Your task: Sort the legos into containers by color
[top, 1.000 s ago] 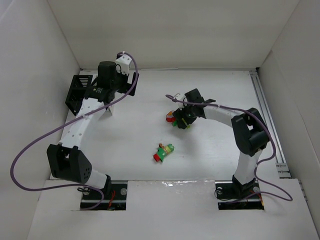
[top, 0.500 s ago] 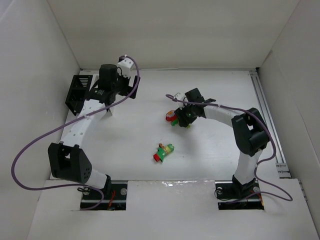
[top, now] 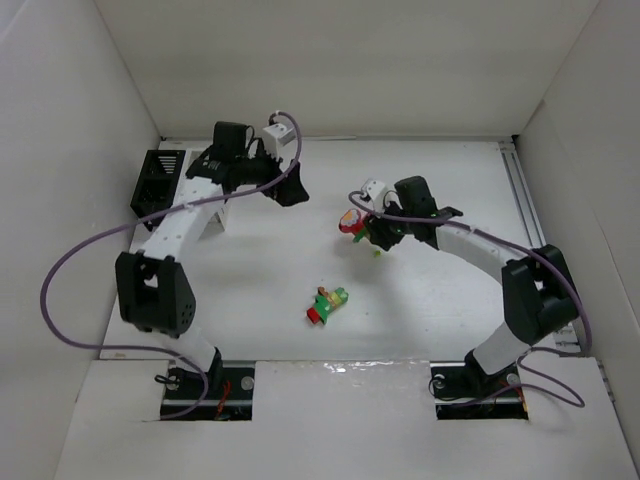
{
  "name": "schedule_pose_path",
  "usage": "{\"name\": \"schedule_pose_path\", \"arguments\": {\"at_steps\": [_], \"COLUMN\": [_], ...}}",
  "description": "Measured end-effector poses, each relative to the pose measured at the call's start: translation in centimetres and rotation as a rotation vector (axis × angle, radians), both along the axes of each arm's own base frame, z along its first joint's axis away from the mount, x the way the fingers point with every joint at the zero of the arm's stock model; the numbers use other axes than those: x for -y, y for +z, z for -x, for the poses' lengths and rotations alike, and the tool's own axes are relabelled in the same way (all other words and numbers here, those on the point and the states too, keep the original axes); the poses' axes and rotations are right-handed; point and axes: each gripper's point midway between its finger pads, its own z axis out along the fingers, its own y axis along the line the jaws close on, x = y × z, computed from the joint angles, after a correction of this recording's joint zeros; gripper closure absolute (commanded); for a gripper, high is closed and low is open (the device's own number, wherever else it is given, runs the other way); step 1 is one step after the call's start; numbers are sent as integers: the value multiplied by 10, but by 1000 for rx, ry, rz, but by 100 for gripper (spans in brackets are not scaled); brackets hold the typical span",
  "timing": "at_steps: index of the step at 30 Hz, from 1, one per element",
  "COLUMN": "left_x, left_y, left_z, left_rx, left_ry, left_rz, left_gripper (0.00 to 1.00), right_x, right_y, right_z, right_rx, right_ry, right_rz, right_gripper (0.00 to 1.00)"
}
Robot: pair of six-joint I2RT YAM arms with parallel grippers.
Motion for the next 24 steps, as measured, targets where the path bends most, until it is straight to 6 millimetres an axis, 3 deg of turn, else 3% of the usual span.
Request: {"name": "schedule_pose_path", "arguments": {"at_steps": [4,9,19,24], "left_x": [29,43,60,69], "left_y": [-16,-42,-26,-31], "left_z": [-3,5,8,10], "left_rx": [-159,-356,-387,-406], "left_ry": [-144,-193,-241,-252], "left_rz": [118,204,269,269], "left_gripper": [0,0,0,0], "right_x": [-4,-15,-32,-42], "right_y": [24,34,47,52], "right_z": [-4,-5,-10,-9], "right_rx": [128,229,318,340], "right_ry": [13,42,44,59], "right_rz": [-40,-50,-63,-74], "right_gripper": [82,84,86,86]}}
